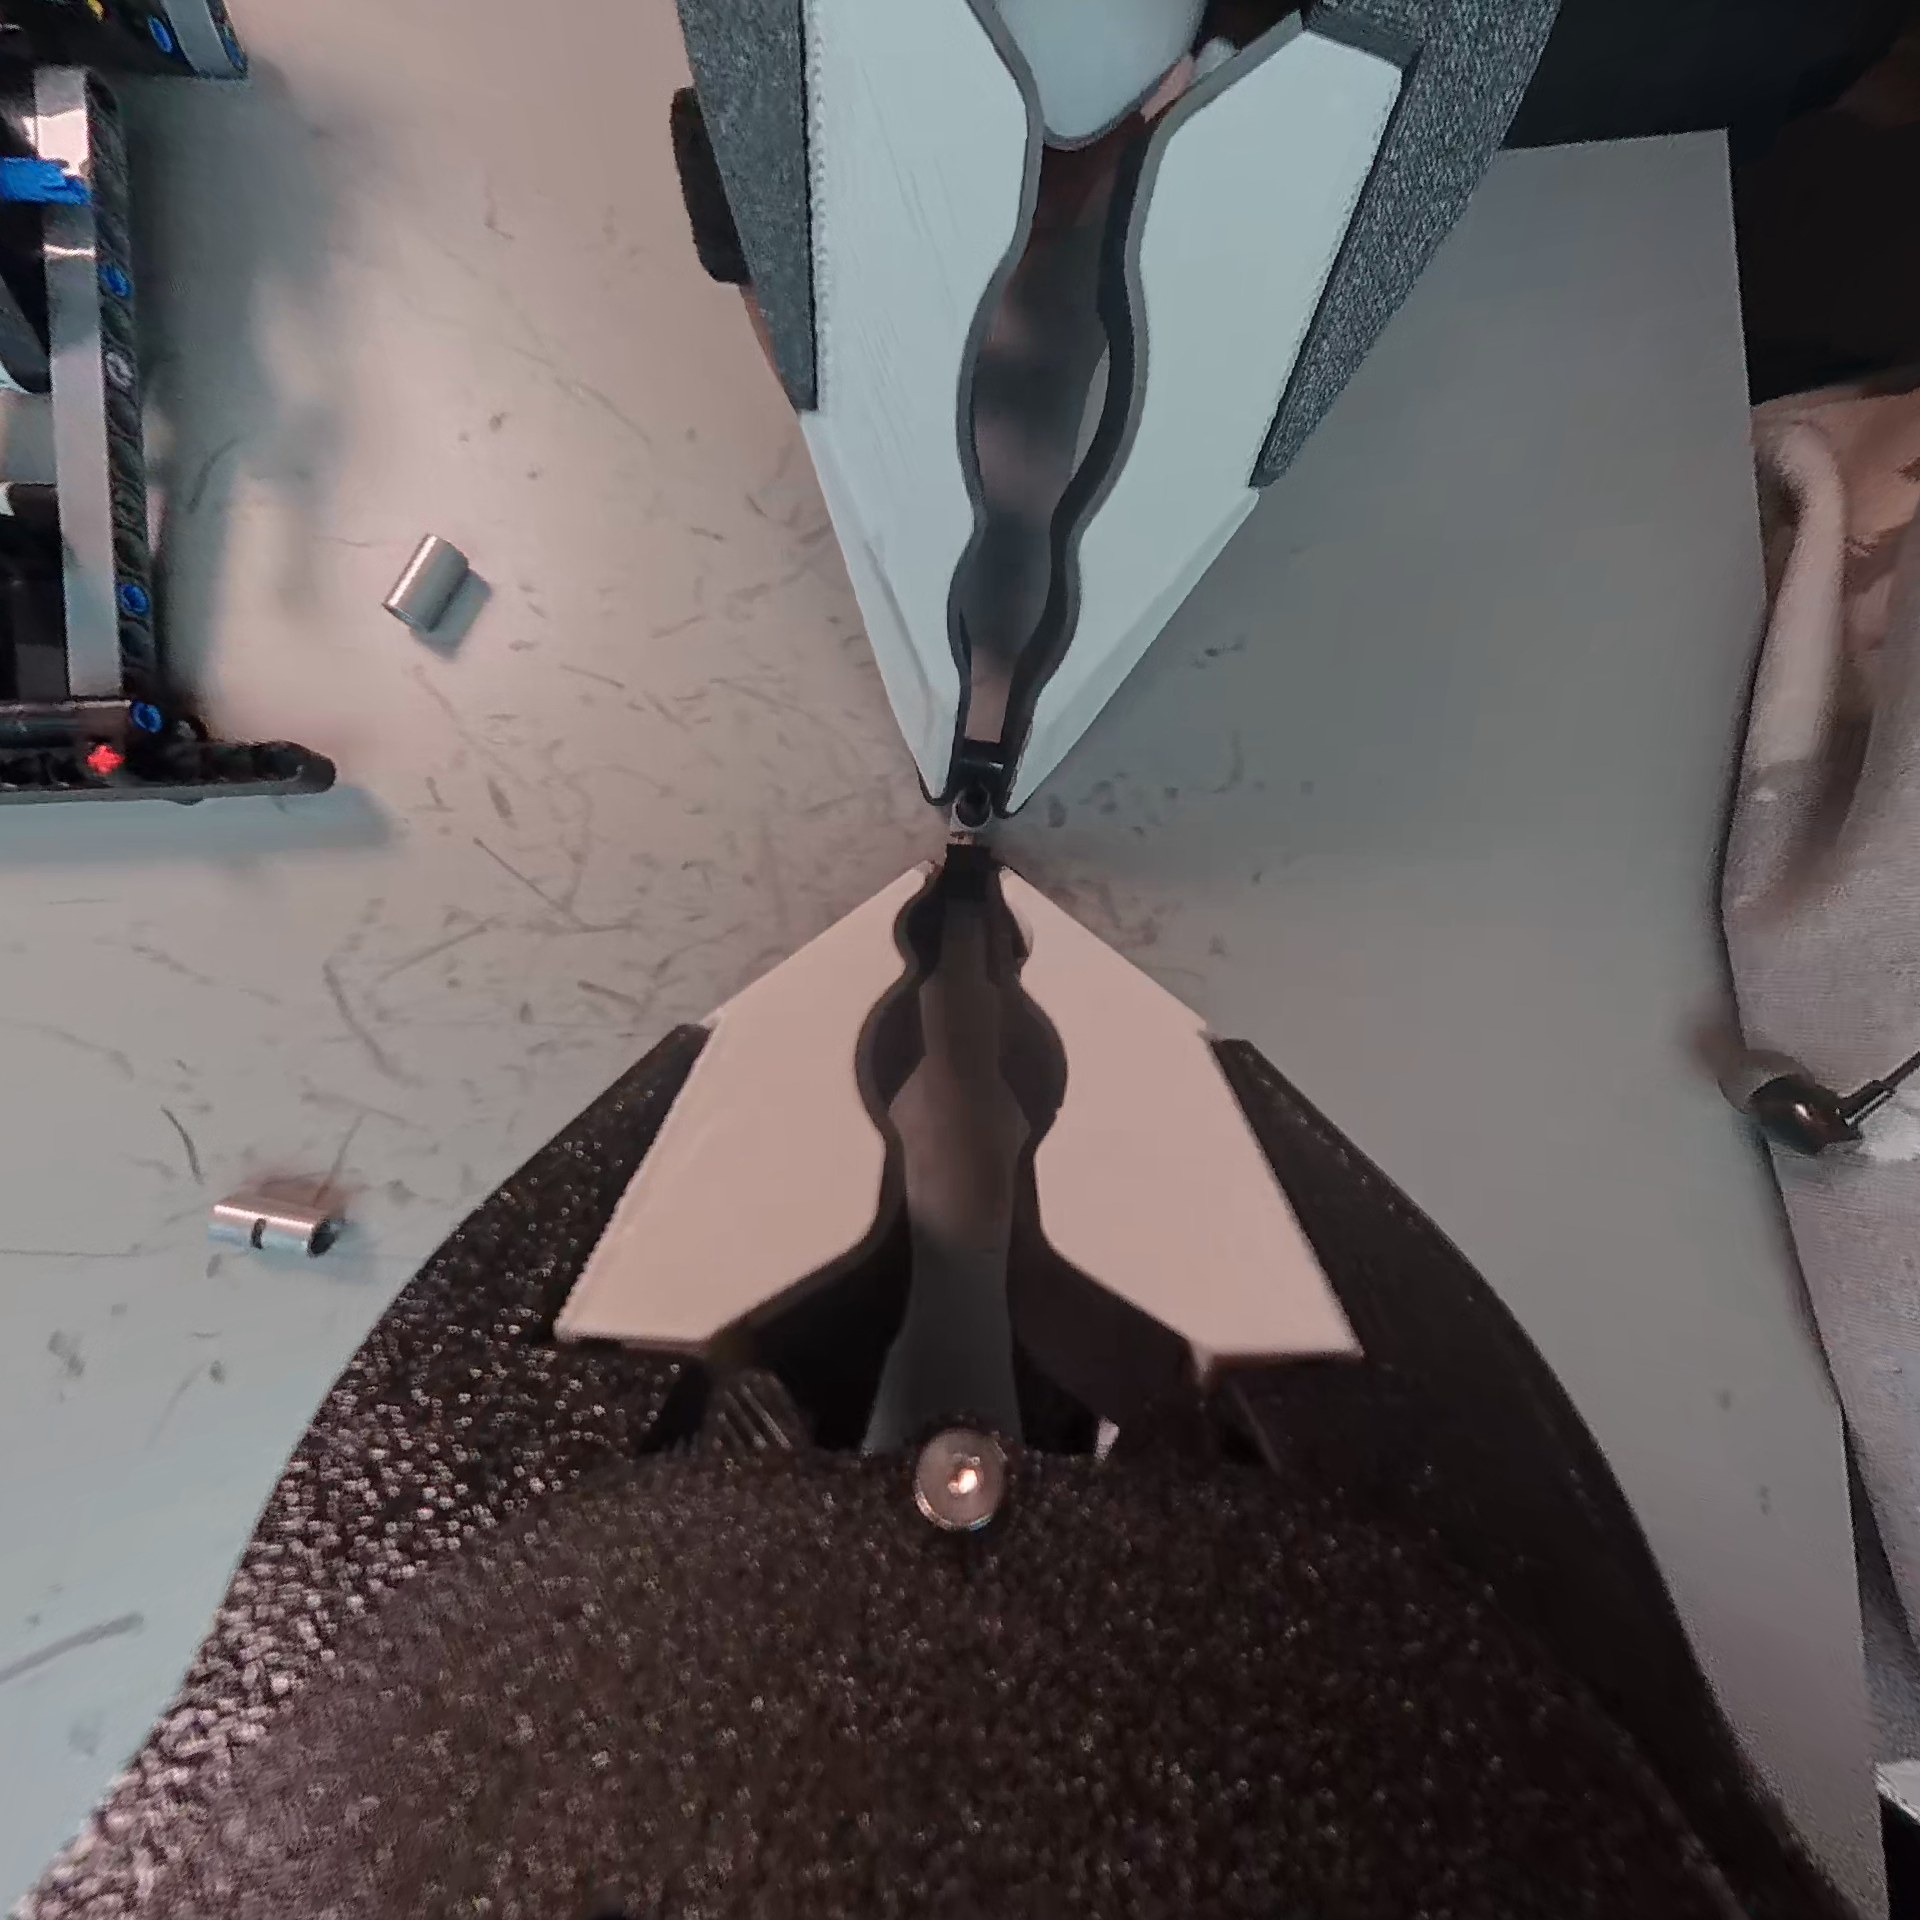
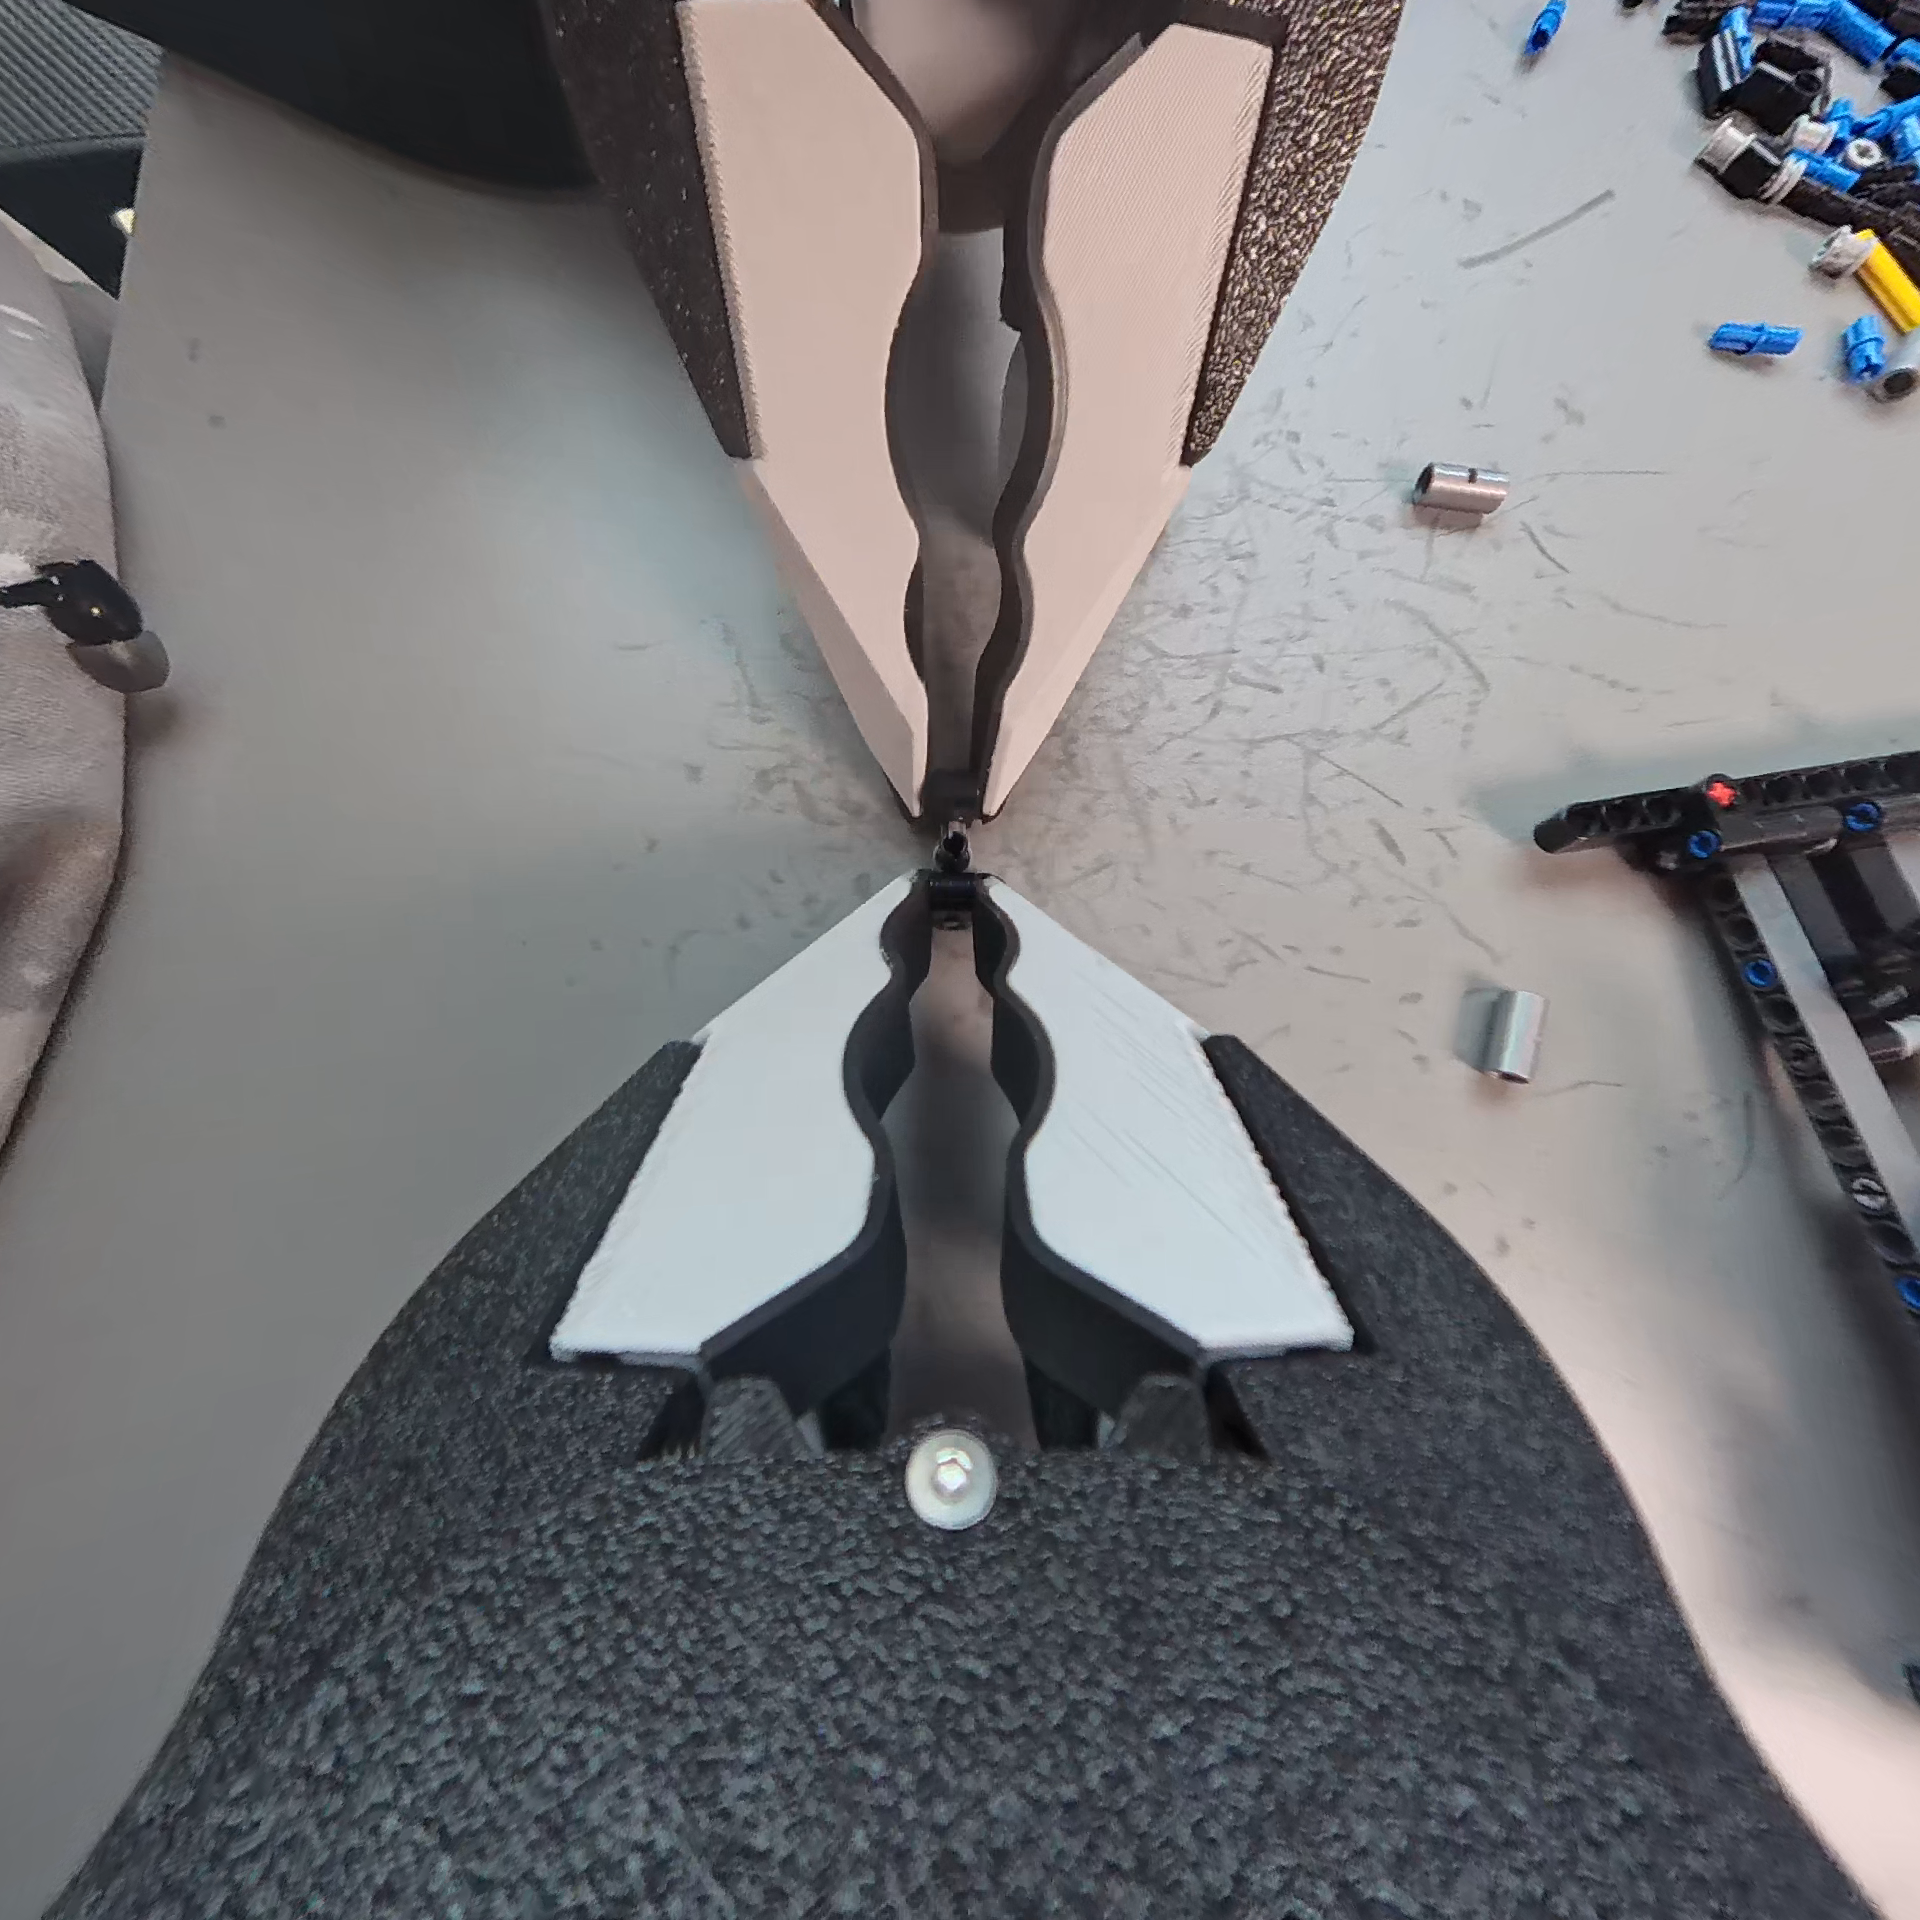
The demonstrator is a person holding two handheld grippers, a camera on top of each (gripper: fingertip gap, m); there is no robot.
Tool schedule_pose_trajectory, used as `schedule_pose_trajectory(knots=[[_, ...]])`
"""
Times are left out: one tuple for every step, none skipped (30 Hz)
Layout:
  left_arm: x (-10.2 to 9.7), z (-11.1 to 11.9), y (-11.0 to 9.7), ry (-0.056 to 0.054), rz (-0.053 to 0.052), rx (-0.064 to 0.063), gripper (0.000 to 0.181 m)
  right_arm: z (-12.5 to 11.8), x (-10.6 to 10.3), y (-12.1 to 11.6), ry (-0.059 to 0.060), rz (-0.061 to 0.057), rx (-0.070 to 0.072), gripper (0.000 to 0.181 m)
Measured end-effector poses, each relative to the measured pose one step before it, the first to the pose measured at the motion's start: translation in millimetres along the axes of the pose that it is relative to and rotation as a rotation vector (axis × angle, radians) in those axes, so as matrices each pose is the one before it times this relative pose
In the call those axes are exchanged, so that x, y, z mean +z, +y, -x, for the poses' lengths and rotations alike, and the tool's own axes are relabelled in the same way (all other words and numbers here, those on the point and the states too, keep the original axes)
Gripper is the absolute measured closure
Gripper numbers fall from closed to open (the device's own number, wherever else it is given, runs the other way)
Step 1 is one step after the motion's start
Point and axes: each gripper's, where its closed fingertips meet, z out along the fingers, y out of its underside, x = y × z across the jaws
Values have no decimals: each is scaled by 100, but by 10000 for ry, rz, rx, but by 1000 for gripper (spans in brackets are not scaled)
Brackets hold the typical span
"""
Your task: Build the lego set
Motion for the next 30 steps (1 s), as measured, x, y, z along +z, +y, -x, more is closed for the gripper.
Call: schedule_pose_trajectory(knots=[[8,-2,-16,-4,-111,0,174,8,17,-30,38,-16,30,175],[7,4,-13,1,-81,6,174,1,18,-23,47,-22,-20,175],[13,-9,-25,12,-68,42,174,14,21,-33,28,-31,-27,175],[8,6,-32,16,-63,80,174,1,7,-5,-1,-17,-15,175],[22,-6,-33,19,-65,78,174,3,10,-21,-12,3,1,175],[38,-9,-48,25,-61,76,174,5,24,-21,-19,5,-18,176],[45,1,-53,25,-54,74,174,-2,5,-5,-40,15,21,176],[47,-3,-67,6,-53,58,174,-4,10,-9,-18,-1,16,176],[79,-31,-104,-33,-90,67,175,6,13,-18,17,-26,-4,176],[46,-4,-51,-45,-58,54,174,2,-1,18,22,7,-5,176],[8,11,15,-16,11,10,174,-7,2,2,16,9,-16,176],[8,2,-5,-7,85,-26,174,8,-2,13,-8,16,-9,176],[-3,11,16,-23,161,18,174,0,-4,20,-23,-1,4,175],[-5,-2,34,21,179,-3,174,-5,-11,23,-37,-8,-13,175],[5,-7,3,74,146,-53,174,-4,-10,17,-32,6,-11,175],[-5,1,6,69,64,-16,174,-2,-7,10,9,-12,-87,175],[9,4,9,52,-29,-12,173,-6,-9,22,36,-17,-55,175],[-8,1,8,40,-79,-82,173,-23,-15,6,55,-24,-61,174],[-11,-5,-6,7,-104,-116,173,-29,-8,-17,84,-54,-127,174],[2,2,-9,-47,-127,-54,173,-30,-17,-20,104,-74,-181,173],[8,1,-11,-84,-131,3,173,-22,-13,-22,56,-64,-105,172],[-15,-18,30,-82,-58,-30,173,15,-13,-20,-13,-45,-20,172],[-69,-41,79,-96,76,-52,173,70,-17,-34,-64,-50,-44,170],[-82,17,92,-161,130,49,173,39,-9,-46,-55,-43,-16,168],[-35,20,48,-183,52,143,173,-85,24,-5,22,-4,-2,166],[4,10,-6,-134,-58,98,173,-103,13,-22,32,-3,-16,164],[6,5,-13,-66,-99,-46,173,-73,7,-18,23,-22,-22,163],[-13,5,7,-9,-90,-157,173,-95,-5,-15,41,-51,-30,161],[-8,-3,-9,17,-79,-158,172,-84,-18,-18,33,-74,-14,159],[-4,-6,0,22,-60,-77,172,-101,-37,-46,26,-92,35,158]])
